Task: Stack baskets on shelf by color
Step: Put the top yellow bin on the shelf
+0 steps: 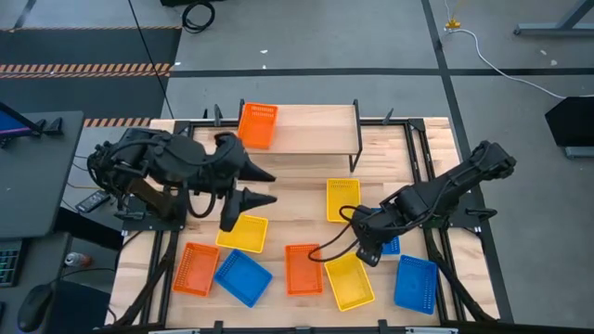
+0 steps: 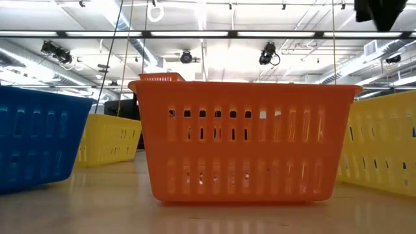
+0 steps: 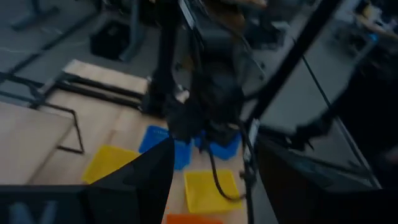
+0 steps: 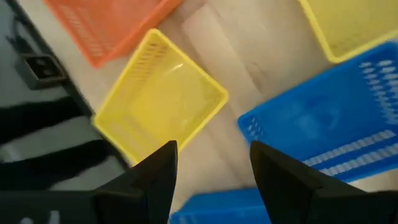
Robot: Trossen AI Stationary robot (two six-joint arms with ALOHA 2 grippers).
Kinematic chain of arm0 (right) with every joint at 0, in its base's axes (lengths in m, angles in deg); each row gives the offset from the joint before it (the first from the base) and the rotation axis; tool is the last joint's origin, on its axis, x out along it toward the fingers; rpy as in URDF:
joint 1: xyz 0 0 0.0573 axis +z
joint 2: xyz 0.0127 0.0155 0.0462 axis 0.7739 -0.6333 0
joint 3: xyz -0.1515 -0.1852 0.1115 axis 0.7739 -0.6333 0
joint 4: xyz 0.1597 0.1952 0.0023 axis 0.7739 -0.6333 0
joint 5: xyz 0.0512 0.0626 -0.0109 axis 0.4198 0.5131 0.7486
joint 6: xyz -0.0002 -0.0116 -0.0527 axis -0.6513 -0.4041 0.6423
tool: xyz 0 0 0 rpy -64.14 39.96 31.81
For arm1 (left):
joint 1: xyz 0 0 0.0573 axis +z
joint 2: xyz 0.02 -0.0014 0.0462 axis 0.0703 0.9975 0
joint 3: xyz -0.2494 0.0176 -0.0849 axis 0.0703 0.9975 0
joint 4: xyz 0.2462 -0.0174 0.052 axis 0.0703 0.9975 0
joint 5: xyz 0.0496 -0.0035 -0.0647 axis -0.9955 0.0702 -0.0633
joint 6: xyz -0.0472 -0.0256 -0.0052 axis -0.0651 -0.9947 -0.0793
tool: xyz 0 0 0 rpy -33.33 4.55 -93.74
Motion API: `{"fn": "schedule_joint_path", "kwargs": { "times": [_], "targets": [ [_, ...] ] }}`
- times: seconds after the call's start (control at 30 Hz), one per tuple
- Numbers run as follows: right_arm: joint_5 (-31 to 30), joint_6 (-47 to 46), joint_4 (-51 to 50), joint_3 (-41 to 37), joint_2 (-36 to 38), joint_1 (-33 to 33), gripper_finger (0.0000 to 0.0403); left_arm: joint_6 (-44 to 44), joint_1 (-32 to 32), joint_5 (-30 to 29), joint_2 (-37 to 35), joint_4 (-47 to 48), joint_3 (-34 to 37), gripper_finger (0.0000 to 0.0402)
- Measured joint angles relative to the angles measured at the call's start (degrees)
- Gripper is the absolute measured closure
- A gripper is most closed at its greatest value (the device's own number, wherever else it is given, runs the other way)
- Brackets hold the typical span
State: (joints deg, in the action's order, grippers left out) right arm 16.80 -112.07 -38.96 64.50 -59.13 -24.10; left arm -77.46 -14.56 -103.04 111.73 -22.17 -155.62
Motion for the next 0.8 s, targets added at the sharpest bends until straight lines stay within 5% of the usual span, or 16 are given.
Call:
{"fn": "schedule_joint_path", "kwargs": {
  "times": [0.27, 0.8],
  "targets": [
    [-5.9, 13.4, -2.3, -0.1, -3.2, -2.8, 0.0194, -1.5, 0.0, -4.3, 0.0, -9.7, 0.0, 0.0171],
    [-5.2, 34.8, 8.5, -3.6, -10.7, -13.2, 0.0194, -3.3, 0.4, -4.8, 0.0, -14.9, 0.0, 0.0171]
  ]
}}
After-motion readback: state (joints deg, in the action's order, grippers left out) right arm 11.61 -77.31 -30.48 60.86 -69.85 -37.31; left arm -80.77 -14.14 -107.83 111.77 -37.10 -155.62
